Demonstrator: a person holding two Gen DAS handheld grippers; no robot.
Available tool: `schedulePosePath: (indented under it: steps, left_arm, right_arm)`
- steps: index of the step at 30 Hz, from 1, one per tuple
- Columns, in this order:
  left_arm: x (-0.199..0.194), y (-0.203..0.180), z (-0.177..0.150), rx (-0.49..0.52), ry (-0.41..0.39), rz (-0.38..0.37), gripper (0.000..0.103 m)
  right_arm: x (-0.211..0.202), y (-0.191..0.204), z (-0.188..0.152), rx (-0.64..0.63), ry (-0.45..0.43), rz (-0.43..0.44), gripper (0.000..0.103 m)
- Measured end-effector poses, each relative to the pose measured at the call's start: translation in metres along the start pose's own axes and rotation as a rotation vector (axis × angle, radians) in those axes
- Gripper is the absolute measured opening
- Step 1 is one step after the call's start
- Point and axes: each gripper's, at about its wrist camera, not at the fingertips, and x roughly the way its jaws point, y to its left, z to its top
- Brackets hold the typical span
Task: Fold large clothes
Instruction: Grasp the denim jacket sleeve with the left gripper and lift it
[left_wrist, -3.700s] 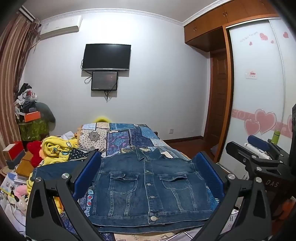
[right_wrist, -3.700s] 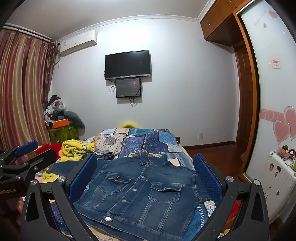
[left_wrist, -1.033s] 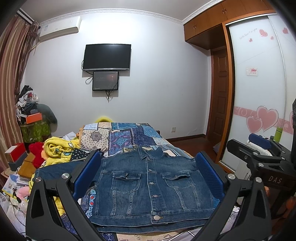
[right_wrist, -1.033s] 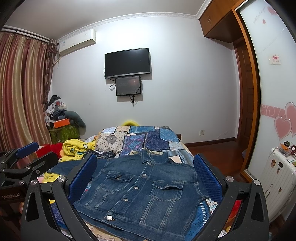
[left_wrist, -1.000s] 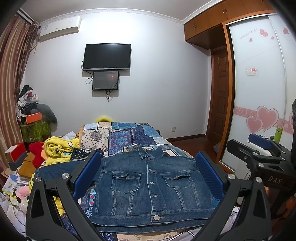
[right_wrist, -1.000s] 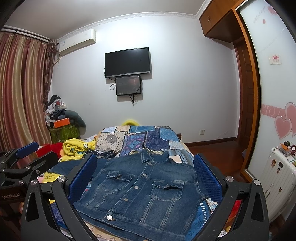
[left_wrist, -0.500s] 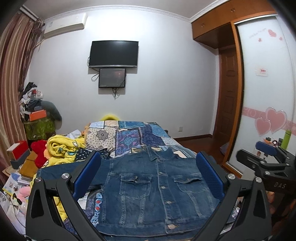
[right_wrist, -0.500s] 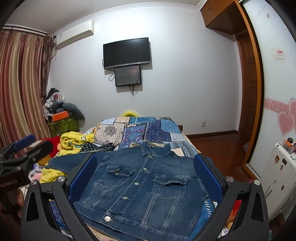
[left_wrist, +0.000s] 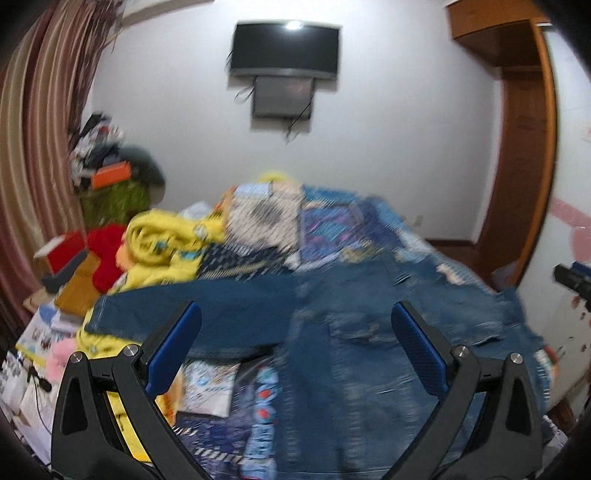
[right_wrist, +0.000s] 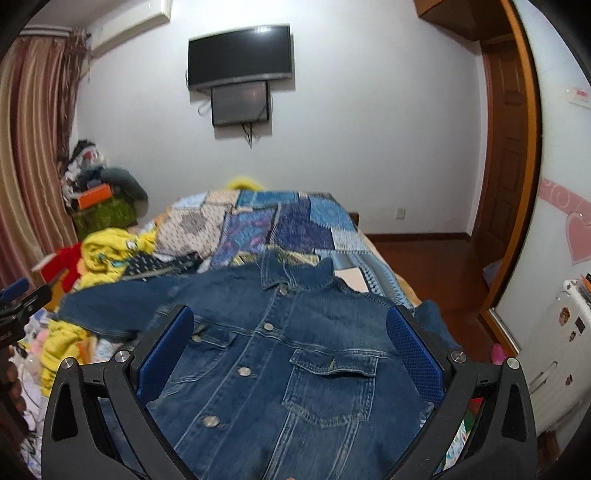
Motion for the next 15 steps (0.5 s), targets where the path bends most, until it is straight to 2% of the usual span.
schedulePosePath:
  steps: [3, 6, 10, 15]
  left_arm:
    - [0.036, 0.038, -0.014, -0.065, 0.090, 0.014, 0.103]
    - [0.065, 0.079, -0.030, -0.161, 0.156, 0.030, 0.103]
    - [0.099, 0.127, -0.051, -0.234, 0.240, 0.071, 0.103]
    - [0.140, 0.180, -0.072, -0.369, 0.340, 0.031, 0.102]
  right_arm:
    - [0.030, 0.001, 0.002, -0.028, 0.053, -0.006, 0.103]
    - [0.060, 0.005, 0.000, -0.066, 0.115, -0.002, 0.103]
    - [0.096, 0.009, -0.008, -0.115, 0.207, -0.006, 0.103]
    - [0.127, 0.012, -0.018, -0.172, 0.274, -0.024, 0.103]
